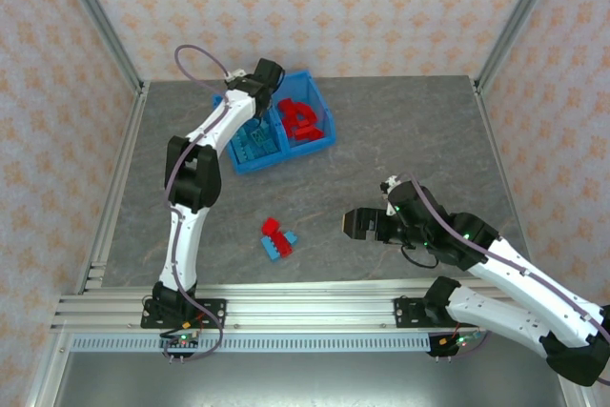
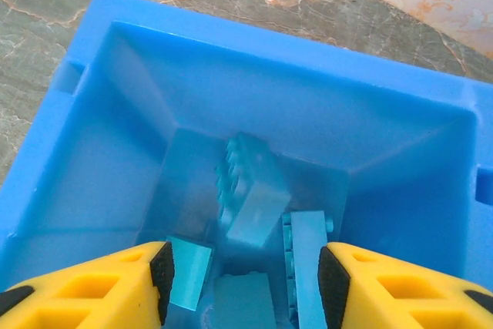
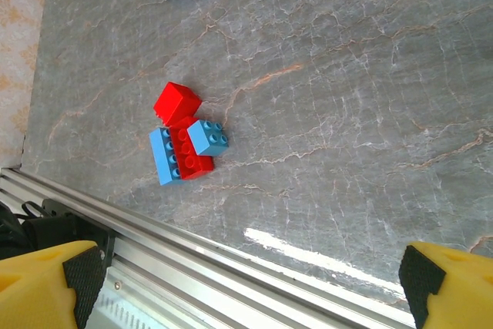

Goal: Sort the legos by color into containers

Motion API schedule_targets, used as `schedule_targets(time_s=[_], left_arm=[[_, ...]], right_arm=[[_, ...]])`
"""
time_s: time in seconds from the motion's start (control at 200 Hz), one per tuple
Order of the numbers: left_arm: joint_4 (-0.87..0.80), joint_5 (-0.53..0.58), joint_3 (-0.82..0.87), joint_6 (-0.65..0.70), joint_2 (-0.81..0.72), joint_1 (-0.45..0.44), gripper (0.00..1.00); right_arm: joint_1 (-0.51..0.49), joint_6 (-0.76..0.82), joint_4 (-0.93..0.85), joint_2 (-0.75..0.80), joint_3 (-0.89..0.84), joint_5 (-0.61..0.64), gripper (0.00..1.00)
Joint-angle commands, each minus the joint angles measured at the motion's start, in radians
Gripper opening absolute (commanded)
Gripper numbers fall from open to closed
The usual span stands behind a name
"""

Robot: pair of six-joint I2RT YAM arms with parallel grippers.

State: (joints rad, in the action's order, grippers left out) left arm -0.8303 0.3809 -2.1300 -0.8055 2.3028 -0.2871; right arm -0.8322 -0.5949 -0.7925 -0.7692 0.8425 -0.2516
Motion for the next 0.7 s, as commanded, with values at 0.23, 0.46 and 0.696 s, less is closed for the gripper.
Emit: schedule_targets(time_s=[0.23, 0.46, 0.696], left_arm=[[0.181, -0.172, 0.531, 0.096, -0.717, -0.063, 0.57], [0.242, -0.366, 0.962, 0.439, -1.291, -0.176, 0.66], [-0.017, -0.821, 1.104, 0.907, -1.629, -0.178, 0.89]], right_arm=[[0.001, 0.009, 0.107, -0.069, -0.027, 0.002, 1.00], [-0.040, 0.055, 0.274, -0.320, 0.010, -0.102, 0.96], [-0.150, 0.131, 0.351, -0.648, 0.121, -0.086, 0.87]])
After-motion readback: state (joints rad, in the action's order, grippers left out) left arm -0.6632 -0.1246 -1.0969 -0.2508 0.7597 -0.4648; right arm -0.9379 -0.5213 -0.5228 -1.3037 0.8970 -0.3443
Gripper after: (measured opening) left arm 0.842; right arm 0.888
